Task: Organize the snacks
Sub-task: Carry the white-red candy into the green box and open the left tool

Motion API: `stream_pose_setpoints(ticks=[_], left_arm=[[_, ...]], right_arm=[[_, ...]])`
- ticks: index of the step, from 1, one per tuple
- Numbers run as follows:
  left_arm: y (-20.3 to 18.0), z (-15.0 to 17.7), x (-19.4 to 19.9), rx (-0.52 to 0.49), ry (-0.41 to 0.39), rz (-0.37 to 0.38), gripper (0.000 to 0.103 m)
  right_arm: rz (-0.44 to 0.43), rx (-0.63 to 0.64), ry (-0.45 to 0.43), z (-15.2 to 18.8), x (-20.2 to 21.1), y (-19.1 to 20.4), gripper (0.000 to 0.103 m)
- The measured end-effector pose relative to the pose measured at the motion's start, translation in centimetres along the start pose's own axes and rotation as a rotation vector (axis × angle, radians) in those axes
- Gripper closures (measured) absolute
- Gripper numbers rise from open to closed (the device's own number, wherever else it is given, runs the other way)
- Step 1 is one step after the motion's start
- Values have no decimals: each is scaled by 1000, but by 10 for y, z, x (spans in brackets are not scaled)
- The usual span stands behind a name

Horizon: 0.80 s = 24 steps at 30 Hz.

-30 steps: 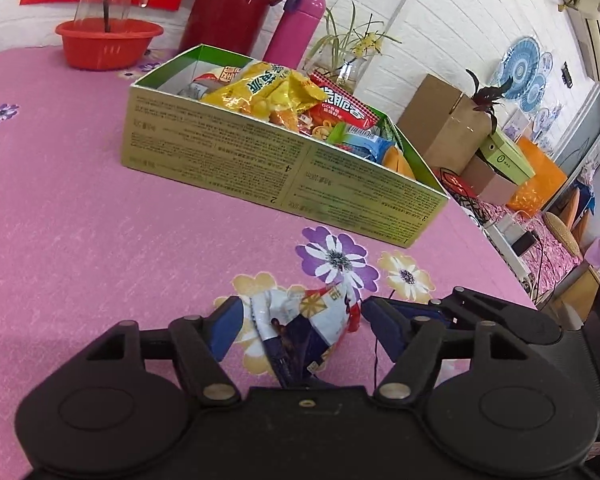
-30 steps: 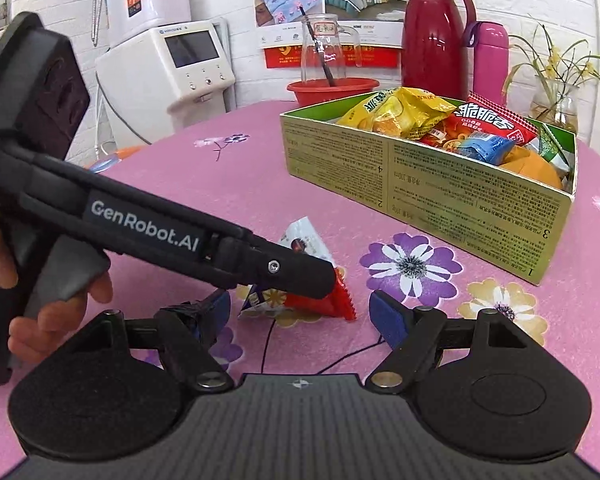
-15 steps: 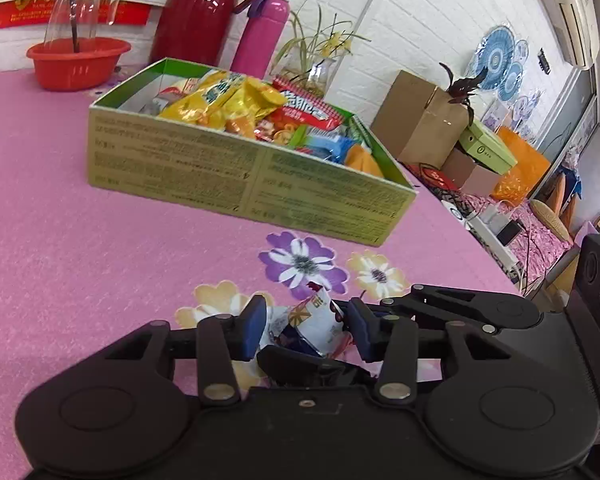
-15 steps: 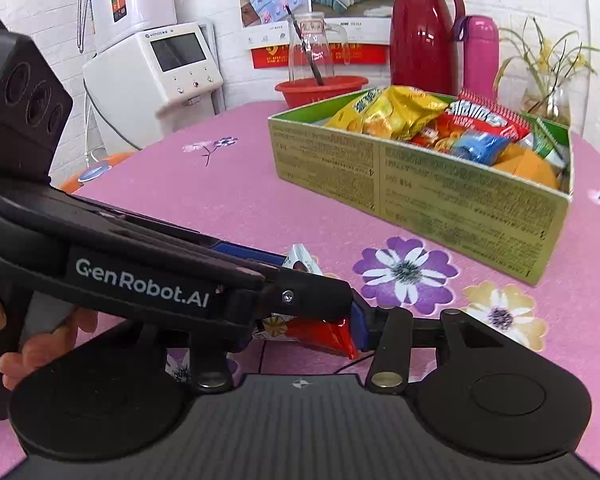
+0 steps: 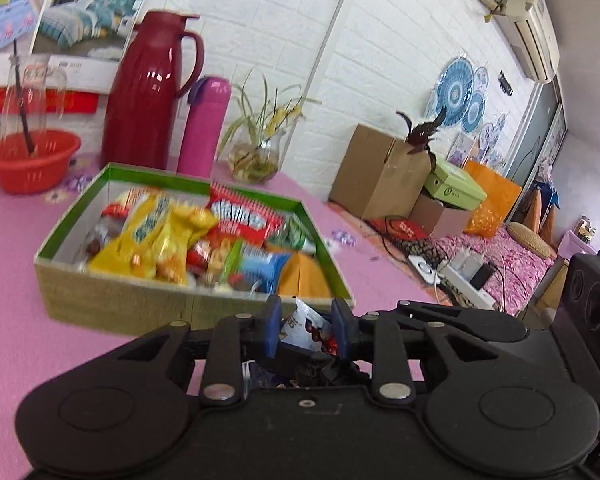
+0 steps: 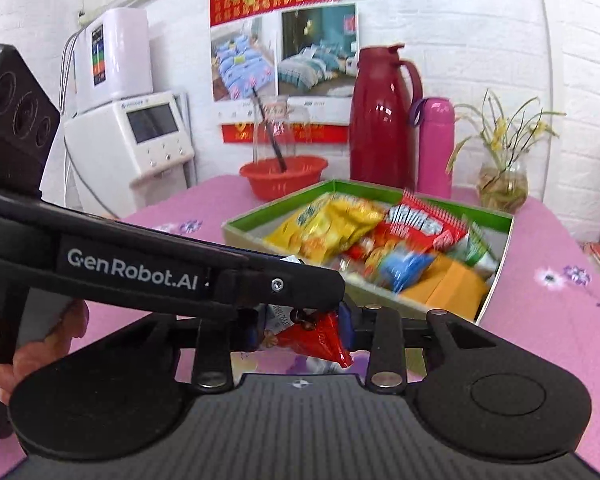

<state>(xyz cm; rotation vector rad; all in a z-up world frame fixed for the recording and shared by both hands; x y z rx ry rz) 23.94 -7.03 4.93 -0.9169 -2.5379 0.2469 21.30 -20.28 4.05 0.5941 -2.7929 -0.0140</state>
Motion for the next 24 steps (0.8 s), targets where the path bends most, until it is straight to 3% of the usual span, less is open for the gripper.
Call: stream_pose_setpoints(ticks=[12, 14, 15, 16, 17, 24], left_arm=[[18, -47, -52, -48, -62, -28, 68], [26, -46, -63, -49, -59, -56, 54], [31, -44, -68, -43, -50, -74, 21], [36, -41, -71, -28, -48, -103, 0], [42, -38, -72, -6, -60, -134, 0], [61, -28, -70, 26, -58, -181, 0]], right_arm=[[27, 6, -97, -25, -56, -43, 42], [23, 24, -98, -19, -69, -47, 37], [30, 36, -90, -16, -77, -50, 35], [47, 46, -73, -12, -82, -52, 20], [64, 47, -61, -8, -86, -55, 0], [66, -14, -72, 1, -78, -68, 0]])
Point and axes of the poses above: each gripper's, at about its wrist camera, not at the fingertips, and x roughly against the way its jaws point, y to its left, z to its underside, the point moved 2 cm from there along -x, roughly the way its jaws point, and after that the axes turned 7 degrees about -y, right-handed, at the moved point
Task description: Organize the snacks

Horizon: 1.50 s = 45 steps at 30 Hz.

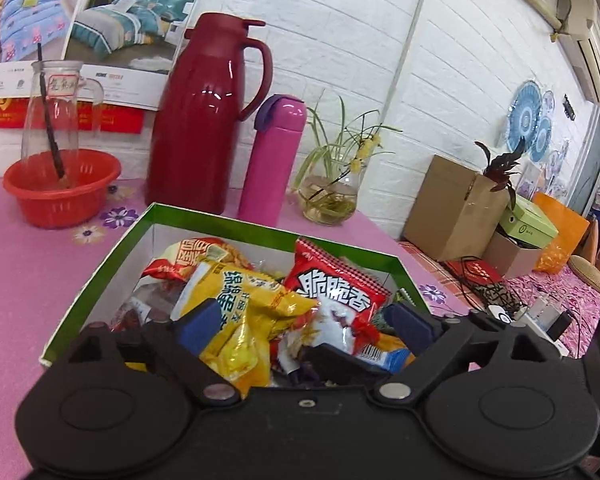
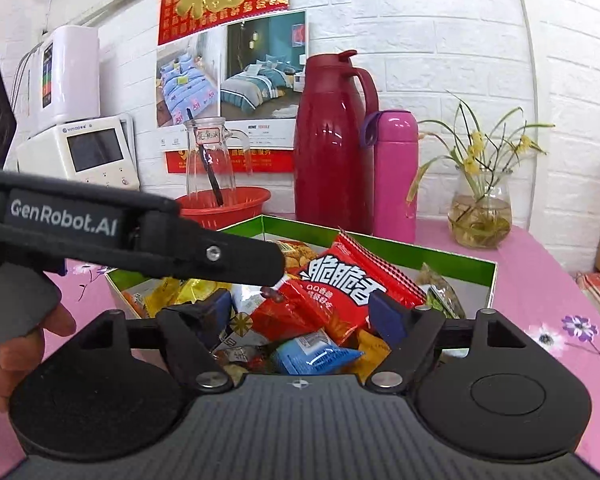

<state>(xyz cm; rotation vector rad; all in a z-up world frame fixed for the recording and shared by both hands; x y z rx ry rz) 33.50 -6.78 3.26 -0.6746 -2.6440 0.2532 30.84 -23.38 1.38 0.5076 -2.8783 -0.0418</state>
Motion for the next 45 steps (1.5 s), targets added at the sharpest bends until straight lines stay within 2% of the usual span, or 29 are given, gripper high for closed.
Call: stream_pose_setpoints(ticks=[6, 11, 22, 31, 38, 45], left_arm=[[-4, -2, 22, 7, -16, -58, 0], [-11, 1, 58, 21, -42, -82, 0], [-34, 33, 115, -49, -14, -208, 0], [-40, 54, 129, -108, -1, -287, 0], [-33, 58, 133, -129, -1, -355, 0], [-31, 63, 133, -142, 14, -364, 0]], right_arm=[[39, 12, -24, -7, 25, 6, 0], [77, 11, -44, -12, 58, 13, 0], [147, -1, 46, -5, 108, 29, 0], [179, 24, 95, 20, 127, 35, 0], [218, -6, 86, 19, 133, 27, 0], [204, 1, 72, 15, 134, 35, 0]])
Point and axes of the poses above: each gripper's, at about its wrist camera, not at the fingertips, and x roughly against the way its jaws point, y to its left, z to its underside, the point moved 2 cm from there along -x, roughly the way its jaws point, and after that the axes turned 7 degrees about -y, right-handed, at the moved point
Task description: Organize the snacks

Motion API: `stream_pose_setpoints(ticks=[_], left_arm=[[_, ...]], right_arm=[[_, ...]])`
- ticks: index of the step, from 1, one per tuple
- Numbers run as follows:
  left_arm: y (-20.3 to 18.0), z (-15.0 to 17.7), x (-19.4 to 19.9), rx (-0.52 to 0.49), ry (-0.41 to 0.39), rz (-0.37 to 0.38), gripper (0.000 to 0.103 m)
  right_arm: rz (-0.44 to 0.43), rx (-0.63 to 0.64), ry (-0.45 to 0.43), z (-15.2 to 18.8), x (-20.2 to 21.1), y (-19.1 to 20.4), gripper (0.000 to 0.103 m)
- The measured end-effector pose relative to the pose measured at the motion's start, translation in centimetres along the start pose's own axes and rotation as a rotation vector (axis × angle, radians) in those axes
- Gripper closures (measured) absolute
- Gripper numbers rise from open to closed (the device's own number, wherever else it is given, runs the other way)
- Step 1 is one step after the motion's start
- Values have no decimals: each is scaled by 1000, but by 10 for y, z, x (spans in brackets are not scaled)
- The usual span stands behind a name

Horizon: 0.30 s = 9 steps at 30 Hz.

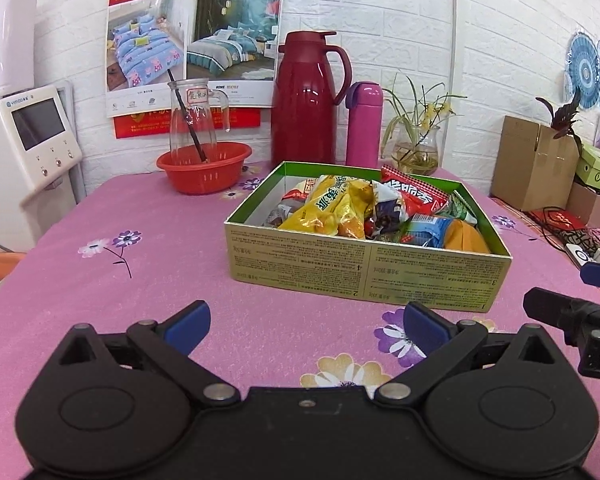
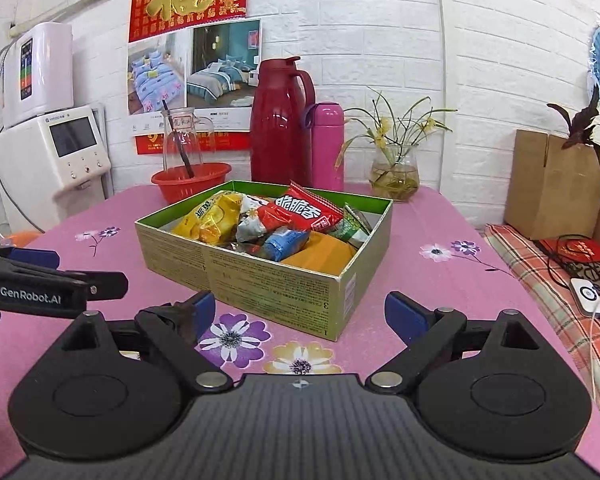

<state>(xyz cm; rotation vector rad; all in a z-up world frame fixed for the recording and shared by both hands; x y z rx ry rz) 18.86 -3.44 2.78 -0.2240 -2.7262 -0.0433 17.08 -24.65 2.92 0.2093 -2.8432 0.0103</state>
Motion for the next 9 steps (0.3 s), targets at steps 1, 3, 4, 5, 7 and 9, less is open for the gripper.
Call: stream_pose_setpoints(ticks=[1, 3, 4, 5, 7, 9], left_arm=[[0, 0, 0, 0, -2, 0, 0], [1, 1, 0, 4, -3, 6, 0], [1, 1, 0, 5, -1, 8, 0], [1, 2, 0, 5, 1, 6, 0], [1, 2, 0, 2, 0, 4, 0], [2, 3, 0, 2, 3, 0, 0]], right_arm=[[0, 2, 2, 0, -1, 1, 0], [-2, 3, 5, 1, -2, 3, 0], [-2, 2, 7, 1, -2, 3, 0], [-2, 0, 8, 2, -2, 3, 0], [-3, -3, 7, 2, -2, 4, 0], [0, -7, 7, 1, -2, 4, 0]])
Point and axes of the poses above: each gripper's, at about its wrist camera, not at the fingertips, and x roughly against the way its jaws point, y to its left, z to its underside, the point moved 2 cm from there along -x, roughly the way its jaws point, and after that the axes turned 7 degrees about -y, right-handed, at the moved point
